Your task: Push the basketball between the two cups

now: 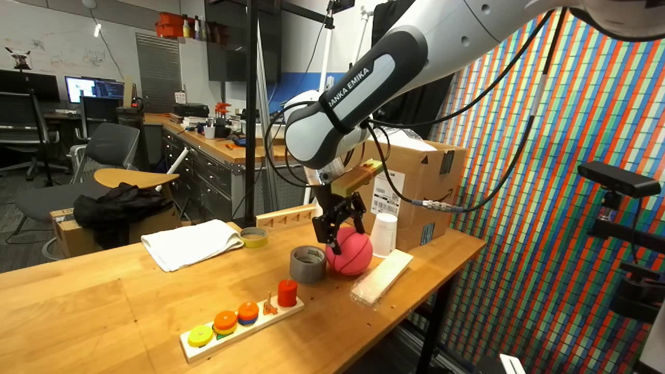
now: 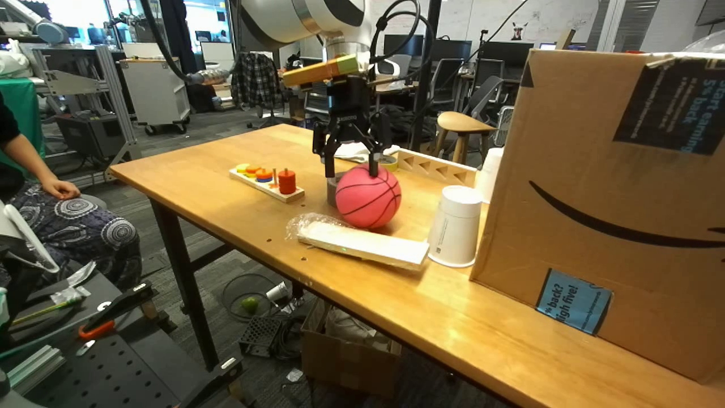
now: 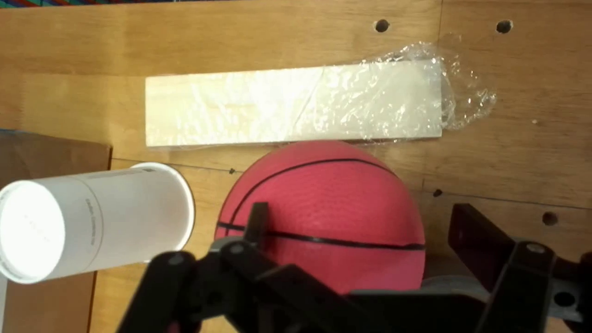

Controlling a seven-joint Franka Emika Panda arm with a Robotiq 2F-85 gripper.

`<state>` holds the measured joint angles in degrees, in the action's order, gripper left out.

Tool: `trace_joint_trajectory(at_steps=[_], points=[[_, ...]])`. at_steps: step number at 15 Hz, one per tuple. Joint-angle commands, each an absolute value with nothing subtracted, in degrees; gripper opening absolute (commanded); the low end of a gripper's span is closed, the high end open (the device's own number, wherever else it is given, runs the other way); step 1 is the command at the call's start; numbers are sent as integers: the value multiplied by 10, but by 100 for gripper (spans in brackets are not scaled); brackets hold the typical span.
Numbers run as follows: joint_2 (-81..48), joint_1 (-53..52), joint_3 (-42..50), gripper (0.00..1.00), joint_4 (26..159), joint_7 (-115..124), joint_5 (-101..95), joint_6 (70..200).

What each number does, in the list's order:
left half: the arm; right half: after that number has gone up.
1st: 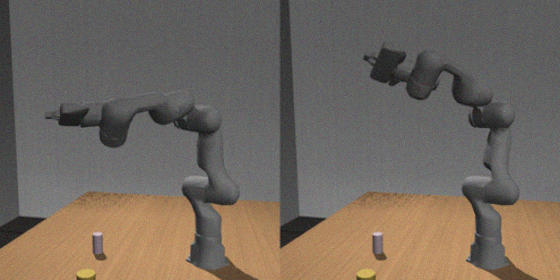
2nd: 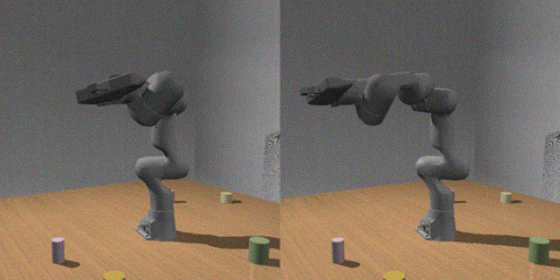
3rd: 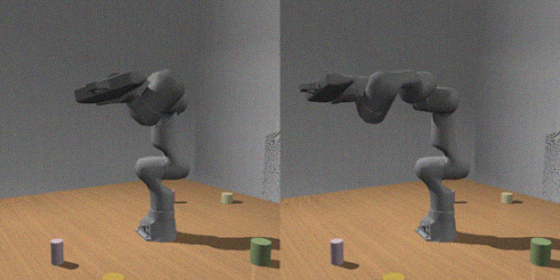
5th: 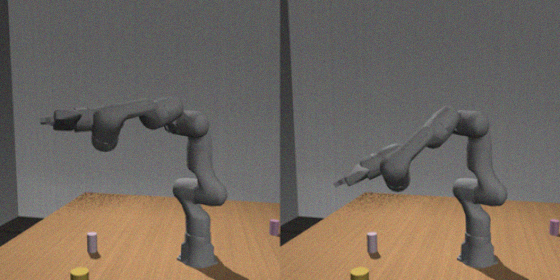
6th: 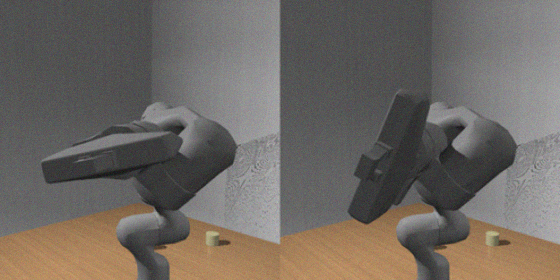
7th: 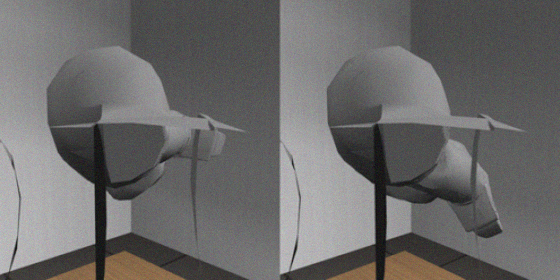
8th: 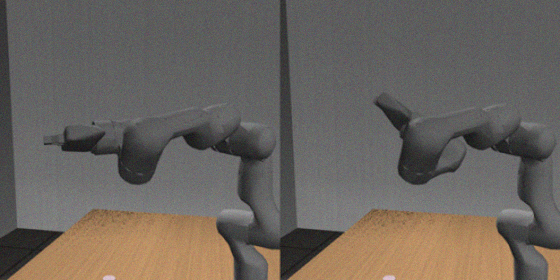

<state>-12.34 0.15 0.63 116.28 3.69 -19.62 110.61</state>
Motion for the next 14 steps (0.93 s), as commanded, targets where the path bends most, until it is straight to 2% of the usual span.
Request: trace_joint_trajectory(at_steps=[1, 14], points=[[-164, -11, -3, 100, 1099, 22, -182, 1113], [-325, -35, -10, 100, 861, -33, -183, 1098]])
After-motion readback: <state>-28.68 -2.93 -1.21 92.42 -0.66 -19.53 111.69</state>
